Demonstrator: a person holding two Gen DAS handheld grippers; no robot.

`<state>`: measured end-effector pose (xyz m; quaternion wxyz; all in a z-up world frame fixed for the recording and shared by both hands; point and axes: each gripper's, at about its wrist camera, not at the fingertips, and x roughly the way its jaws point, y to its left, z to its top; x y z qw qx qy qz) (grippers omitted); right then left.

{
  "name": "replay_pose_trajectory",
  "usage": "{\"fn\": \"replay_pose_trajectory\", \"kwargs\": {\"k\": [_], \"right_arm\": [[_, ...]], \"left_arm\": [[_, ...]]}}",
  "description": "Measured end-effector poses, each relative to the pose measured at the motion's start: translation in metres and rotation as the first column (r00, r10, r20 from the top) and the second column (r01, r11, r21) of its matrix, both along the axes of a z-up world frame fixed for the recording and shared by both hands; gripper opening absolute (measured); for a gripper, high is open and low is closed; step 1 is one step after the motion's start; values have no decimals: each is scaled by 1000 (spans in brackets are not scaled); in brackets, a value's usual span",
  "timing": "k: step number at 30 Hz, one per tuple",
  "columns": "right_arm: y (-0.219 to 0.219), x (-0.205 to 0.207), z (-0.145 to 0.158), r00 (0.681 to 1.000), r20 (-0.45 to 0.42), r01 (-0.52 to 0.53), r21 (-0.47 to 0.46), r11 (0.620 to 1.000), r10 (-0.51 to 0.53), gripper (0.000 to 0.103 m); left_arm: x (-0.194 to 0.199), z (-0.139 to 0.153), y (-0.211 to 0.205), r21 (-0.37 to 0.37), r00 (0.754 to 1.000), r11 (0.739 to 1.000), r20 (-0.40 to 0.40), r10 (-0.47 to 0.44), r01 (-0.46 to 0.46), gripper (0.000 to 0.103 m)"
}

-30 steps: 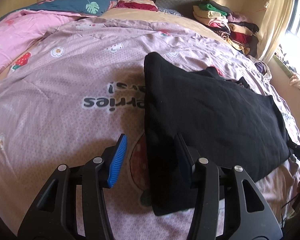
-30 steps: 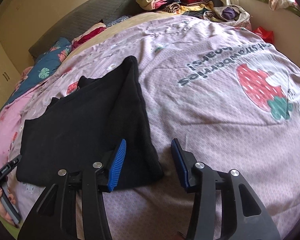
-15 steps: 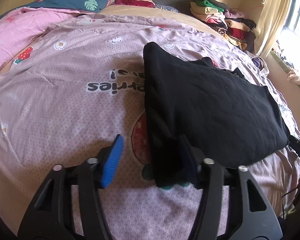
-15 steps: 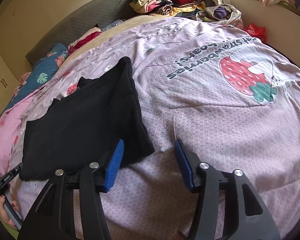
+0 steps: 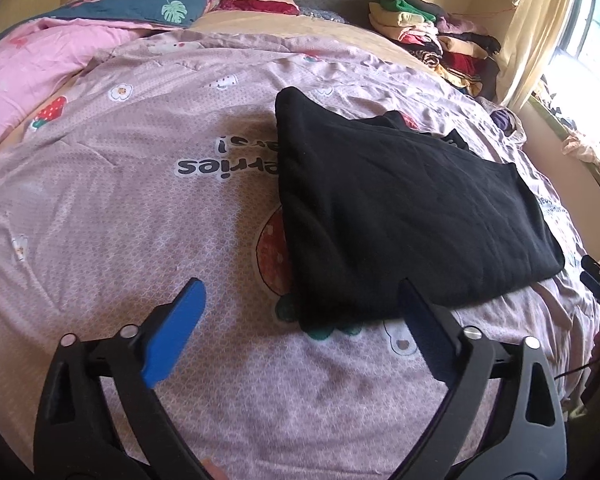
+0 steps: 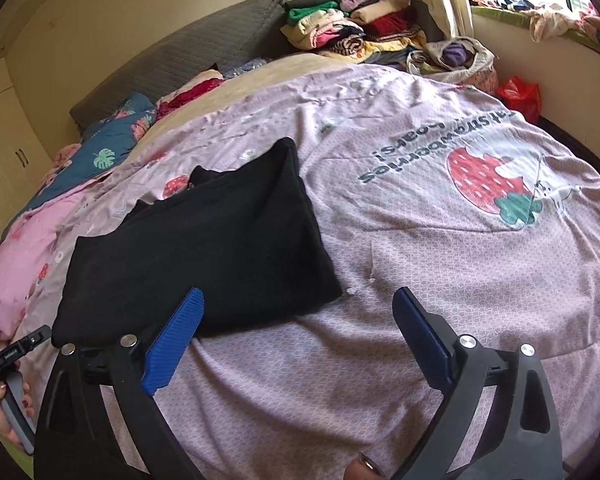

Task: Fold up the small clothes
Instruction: 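Open both grippers and withdraw from the folded black shirt, then grasp one end of the folded shirt with the right gripper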

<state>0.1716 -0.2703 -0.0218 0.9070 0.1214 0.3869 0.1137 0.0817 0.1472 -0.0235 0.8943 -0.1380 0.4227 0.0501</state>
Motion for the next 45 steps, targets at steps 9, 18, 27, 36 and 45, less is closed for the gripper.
{"fn": "replay_pose_trajectory", "kwargs": {"k": [9, 18, 27, 36, 45], "right_arm": [[18, -10, 9, 999, 27, -40, -19, 999, 40, 98], [43, -27, 19, 993, 61, -95, -50, 994, 98, 98], [113, -40, 27, 966, 76, -236, -121, 964, 246, 98], [204, -44, 19, 911, 60, -383, -236, 893, 407, 98], [283, -43, -6, 850, 20, -473, -413, 778, 527, 98]], "left_arm": [[-11, 7, -6, -2, 999, 1000, 13, -30, 30, 93], [-21, 6, -4, -10, 999, 999, 7, -38, 38, 93], [-28, 4, 24, -32, 1000, 999, 7, 24, -24, 93], [-14, 5, 59, -85, 997, 994, 9, 73, -72, 93], [31, 15, 74, -77, 997, 995, 16, 73, -71, 93]]}}
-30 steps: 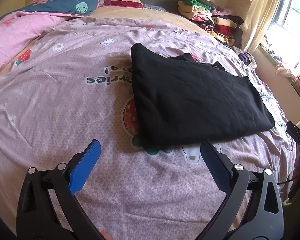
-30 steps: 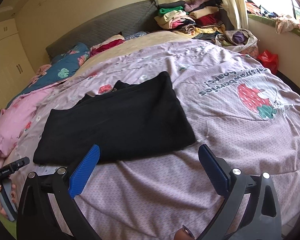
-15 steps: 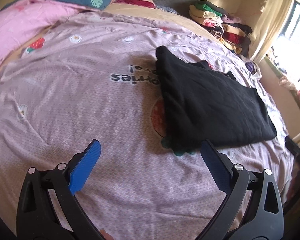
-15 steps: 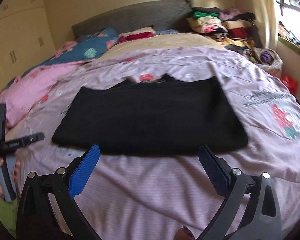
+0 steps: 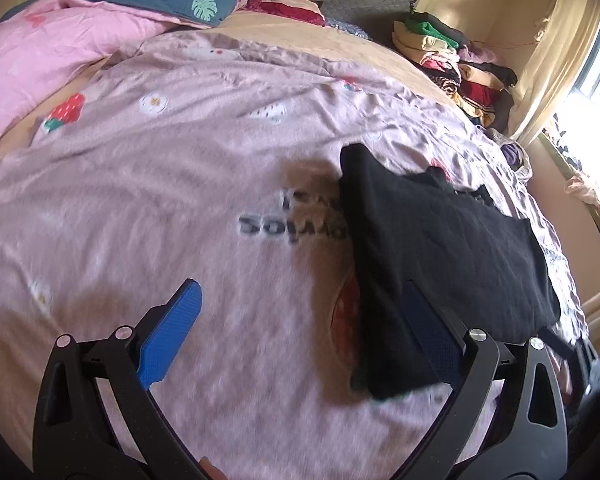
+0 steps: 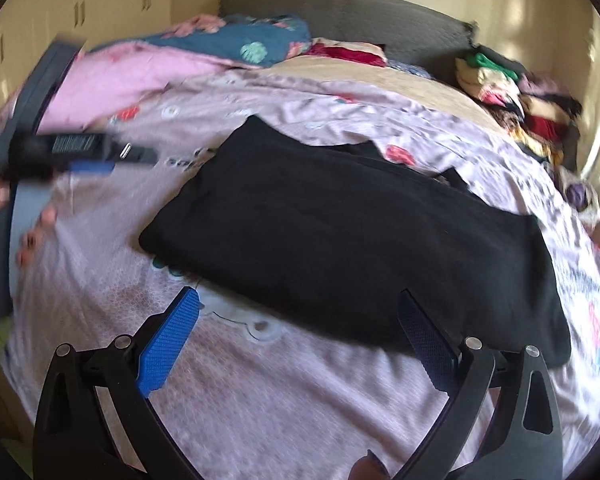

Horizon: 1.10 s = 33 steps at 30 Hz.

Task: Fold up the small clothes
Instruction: 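Grasp one end of the folded shirt with the right gripper, then lift the shirt end and fold it over the bundle with the right gripper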

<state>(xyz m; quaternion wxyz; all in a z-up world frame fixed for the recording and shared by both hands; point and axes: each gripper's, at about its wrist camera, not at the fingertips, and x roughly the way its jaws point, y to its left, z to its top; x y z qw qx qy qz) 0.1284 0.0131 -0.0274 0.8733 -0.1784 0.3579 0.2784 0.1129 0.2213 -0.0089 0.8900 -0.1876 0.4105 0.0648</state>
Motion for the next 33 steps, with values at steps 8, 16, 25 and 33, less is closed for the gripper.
{"fn": "replay_pose_trajectory", "kwargs": {"k": [8, 16, 25, 33], "right_arm": [[44, 6, -28, 994, 76, -66, -168, 984, 80, 98], [67, 26, -46, 988, 112, -76, -237, 969, 105, 98], [71, 51, -37, 982, 155, -72, -198, 978, 104, 63], [45, 46, -11, 982, 169, -81, -36, 996, 86, 25]], "left_arm": [[47, -3, -4, -15, 998, 999, -29, -48, 47, 93], [86, -24, -9, -47, 992, 996, -96, -81, 77, 93], [107, -39, -10, -69, 988, 996, -133, -72, 63, 93], [116, -36, -15, -96, 987, 994, -143, -66, 52, 93]]}}
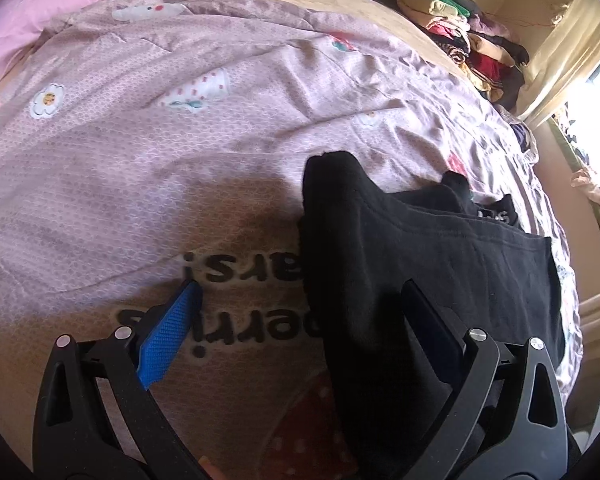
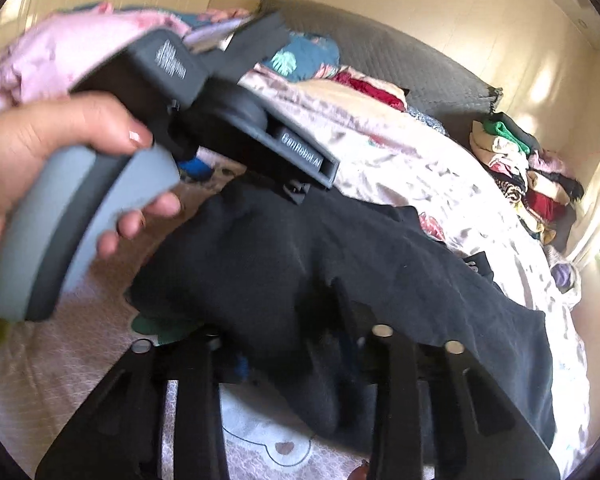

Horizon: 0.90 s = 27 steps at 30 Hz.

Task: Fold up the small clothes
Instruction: 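Lift the shirt end and fold it over the bundle with the right gripper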

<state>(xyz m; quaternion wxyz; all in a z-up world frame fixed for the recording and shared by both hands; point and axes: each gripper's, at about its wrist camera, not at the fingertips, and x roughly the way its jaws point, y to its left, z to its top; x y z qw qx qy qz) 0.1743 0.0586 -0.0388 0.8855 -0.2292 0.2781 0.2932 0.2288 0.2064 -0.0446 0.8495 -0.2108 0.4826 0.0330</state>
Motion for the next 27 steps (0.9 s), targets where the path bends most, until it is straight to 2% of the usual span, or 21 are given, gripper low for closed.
{"fn": "replay_pose_trajectory", "kwargs": {"k": [6, 8, 10, 12, 15, 18, 27], "right_arm": [[-23, -6, 15, 1000, 4, 19, 87, 996, -19, 19], [-33, -9, 20, 999, 2, 36, 117, 992, -36, 19], [-42, -9, 25, 999, -1, 53, 144, 988, -53, 19], [-51, -12, 28, 998, -2, 69, 167, 984, -70, 18], [-66, -15, 33, 995, 8, 99, 196, 976, -102, 18], [-87, -15, 40, 989, 9, 140, 241, 960, -146, 17], [-142, -8, 47, 967, -44, 248, 369, 896, -249, 15]], "left_arm": [[4, 10, -16, -58, 1000, 998, 25, -13, 14, 93], [6, 17, -25, -46, 999, 999, 41, -24, 26, 91], [7, 25, -36, -65, 997, 997, 63, -45, 49, 73], [10, 33, -49, -88, 995, 993, 77, -68, 75, 41], [13, 49, -71, -57, 989, 993, 110, -99, 106, 24], [16, 65, -91, -46, 979, 989, 153, -132, 140, 18], [25, 94, -152, 45, 956, 976, 200, -216, 211, 18]]}}
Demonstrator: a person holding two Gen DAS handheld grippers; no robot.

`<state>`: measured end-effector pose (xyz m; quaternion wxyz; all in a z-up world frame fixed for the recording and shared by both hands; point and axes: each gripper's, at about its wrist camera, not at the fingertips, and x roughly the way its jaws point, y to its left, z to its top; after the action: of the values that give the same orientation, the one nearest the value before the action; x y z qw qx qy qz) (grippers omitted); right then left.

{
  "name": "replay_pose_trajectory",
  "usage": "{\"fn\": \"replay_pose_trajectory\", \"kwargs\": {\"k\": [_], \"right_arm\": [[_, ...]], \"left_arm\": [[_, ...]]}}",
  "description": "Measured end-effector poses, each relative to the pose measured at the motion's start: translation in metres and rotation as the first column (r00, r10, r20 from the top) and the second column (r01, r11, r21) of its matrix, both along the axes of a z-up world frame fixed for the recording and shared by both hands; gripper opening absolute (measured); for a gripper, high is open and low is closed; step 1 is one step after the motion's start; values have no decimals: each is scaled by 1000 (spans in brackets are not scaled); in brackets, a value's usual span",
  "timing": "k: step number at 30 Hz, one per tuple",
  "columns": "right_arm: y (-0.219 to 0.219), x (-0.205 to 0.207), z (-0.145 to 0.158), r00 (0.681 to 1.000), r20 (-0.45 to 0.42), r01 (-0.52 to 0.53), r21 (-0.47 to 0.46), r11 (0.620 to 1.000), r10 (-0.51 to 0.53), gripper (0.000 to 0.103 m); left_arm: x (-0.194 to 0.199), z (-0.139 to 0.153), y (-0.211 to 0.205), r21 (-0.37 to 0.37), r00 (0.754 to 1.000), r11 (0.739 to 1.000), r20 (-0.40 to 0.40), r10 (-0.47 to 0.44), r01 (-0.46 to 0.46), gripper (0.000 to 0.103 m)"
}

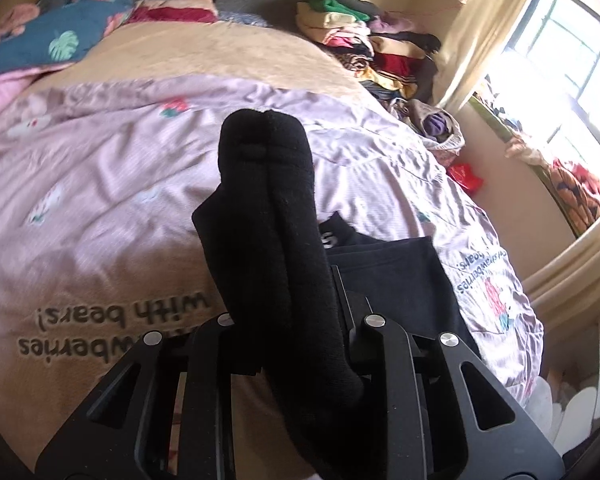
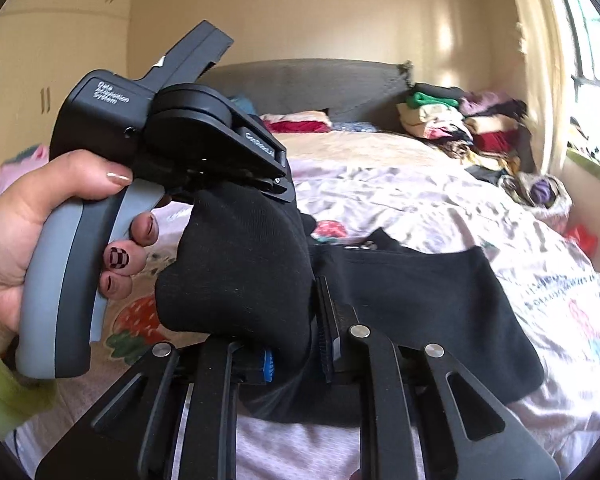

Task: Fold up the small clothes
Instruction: 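Lift the shirt end and fold it over the bundle with the right gripper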

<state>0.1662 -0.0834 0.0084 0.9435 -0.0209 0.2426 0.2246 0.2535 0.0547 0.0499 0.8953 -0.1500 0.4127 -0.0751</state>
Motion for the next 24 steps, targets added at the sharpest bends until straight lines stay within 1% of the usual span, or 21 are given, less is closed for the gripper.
{"fn": "replay_pose_trajectory", "kwargs": {"k": [2, 6, 12, 14, 18, 24], "right_arm": [[-11, 1, 0, 1000, -10, 22, 22, 1000, -22, 15], [-35, 3, -2, 997, -35, 75, 60, 995, -73, 14], [-59, 3, -10, 989, -75, 134, 93, 987, -128, 12], [-67, 5, -13, 985, -100, 150, 110, 983, -139, 11], [-83, 11, -22, 973, -169, 184, 173, 968, -155, 11], [-101, 16, -31, 957, -232, 228, 234, 945, -173, 11]], "left_arm": [[4, 2, -15, 22, 1000, 1000, 6, -14, 14, 18], [11, 3, -40, 39, 999, 998, 6, -46, 46, 18], [21, -2, -78, 75, 996, 993, -2, -93, 93, 18], [25, -5, -87, 83, 995, 991, -10, -100, 100, 18], [34, -13, -103, 96, 993, 989, -33, -114, 116, 18], [45, -22, -124, 104, 989, 985, -67, -131, 138, 20]]}}
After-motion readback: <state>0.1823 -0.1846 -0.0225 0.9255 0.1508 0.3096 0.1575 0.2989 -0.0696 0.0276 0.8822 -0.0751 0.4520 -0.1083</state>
